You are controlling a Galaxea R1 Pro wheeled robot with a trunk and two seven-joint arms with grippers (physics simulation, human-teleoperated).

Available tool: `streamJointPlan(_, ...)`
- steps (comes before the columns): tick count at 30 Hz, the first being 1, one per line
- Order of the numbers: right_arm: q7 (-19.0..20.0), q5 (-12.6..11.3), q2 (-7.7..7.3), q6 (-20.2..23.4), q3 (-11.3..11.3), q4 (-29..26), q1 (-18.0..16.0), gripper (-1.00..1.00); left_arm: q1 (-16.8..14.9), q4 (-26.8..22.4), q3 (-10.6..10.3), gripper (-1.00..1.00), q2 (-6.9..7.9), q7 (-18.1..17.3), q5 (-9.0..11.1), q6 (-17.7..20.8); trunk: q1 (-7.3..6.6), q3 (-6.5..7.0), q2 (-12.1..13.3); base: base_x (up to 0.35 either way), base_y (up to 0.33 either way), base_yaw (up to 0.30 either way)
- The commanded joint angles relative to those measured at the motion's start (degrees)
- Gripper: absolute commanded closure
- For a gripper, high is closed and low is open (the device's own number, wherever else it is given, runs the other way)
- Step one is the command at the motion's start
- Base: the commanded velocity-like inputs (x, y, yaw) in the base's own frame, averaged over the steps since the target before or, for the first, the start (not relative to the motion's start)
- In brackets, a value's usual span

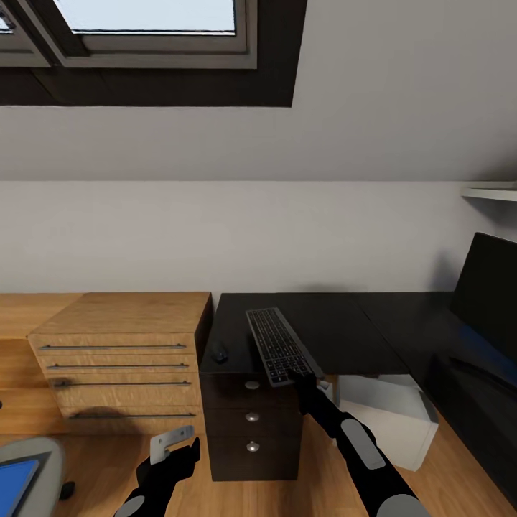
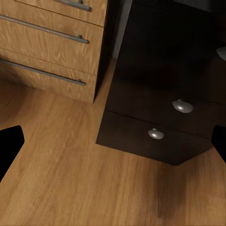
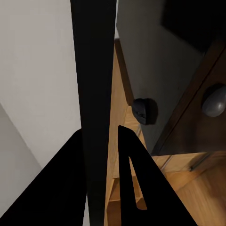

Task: In the bedroom, organize the workspace by keeping the computer under the desk, ensuring the monitor is on the desk, placing the keyboard on the desk next to the monitor, placing the mouse on the desk next to the keyboard, moving the folder from the swivel chair onto the desk next to the mouse, stacking the notebook on top of the folder with the pen on top of the notebook, and positioning the swivel chair next to the desk.

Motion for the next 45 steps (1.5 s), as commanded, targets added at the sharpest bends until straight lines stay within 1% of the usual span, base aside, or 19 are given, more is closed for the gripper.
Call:
streamJointPlan(1,0.09,-0.48,0.06,0.52,-0.28,0.02,-0.03,1.00,-0.03,-0.10,-0.13,-1.00,0.05,0.45,0.43,0.10,0.01,-0.05,-0.03,0.014,0.000,0.000)
streamJointPlan(8,-0.08,-0.48,0.07,0.44,-0.21,0.12,-0.03,1.00,0.00,-0.11,-0.15,-1.00,0.05,0.47,0.43,0.10,0.01,-0.05,-0.03,0.004,0.000,0.000)
streamJointPlan(17,-1.61,-0.47,0.06,0.43,-0.26,0.13,-0.03,1.00,0.02,-0.11,-0.15,-1.00,0.05,0.54,0.37,0.10,0.01,-0.05,-0.03,0.000,0.000,0.000)
streamJointPlan(45,-1.72,-0.40,-0.02,0.35,-0.28,0.13,-0.03,1.00,0.01,-0.10,-0.15,-1.00,0.05,0.54,0.45,0.10,0.01,-0.05,-0.03,0.000,0.000,0.000)
